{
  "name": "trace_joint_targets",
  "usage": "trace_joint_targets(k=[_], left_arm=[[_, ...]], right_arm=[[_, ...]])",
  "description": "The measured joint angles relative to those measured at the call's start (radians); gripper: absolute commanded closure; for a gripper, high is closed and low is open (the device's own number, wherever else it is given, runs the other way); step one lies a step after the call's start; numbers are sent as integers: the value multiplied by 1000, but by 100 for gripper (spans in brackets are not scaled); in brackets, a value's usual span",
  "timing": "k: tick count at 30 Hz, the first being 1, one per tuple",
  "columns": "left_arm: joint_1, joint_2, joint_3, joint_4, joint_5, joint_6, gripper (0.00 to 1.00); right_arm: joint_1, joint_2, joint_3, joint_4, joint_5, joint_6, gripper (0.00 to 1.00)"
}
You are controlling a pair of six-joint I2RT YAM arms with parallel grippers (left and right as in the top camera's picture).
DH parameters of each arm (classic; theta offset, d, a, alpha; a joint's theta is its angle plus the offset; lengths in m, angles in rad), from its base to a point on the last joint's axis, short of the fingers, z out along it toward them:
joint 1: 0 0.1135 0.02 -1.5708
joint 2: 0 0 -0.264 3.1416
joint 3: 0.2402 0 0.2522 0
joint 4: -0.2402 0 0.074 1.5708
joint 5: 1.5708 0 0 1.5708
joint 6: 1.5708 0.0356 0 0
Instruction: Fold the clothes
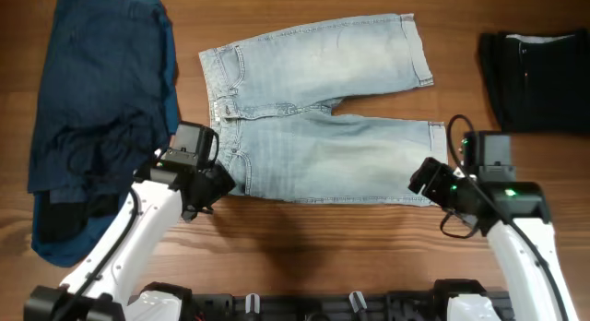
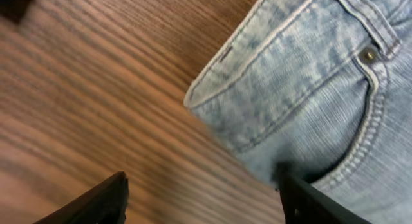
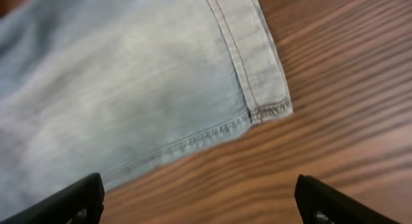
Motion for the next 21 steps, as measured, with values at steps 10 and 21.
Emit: trace_joint_targets(k=[10,21], left_arm=[[0,149,-51,270,-32,77,20],[-5,211,-43,348,16,206,96]], right_arm=[[0,104,-85,100,0,4,4],[0,111,-88,78,0,11,6]])
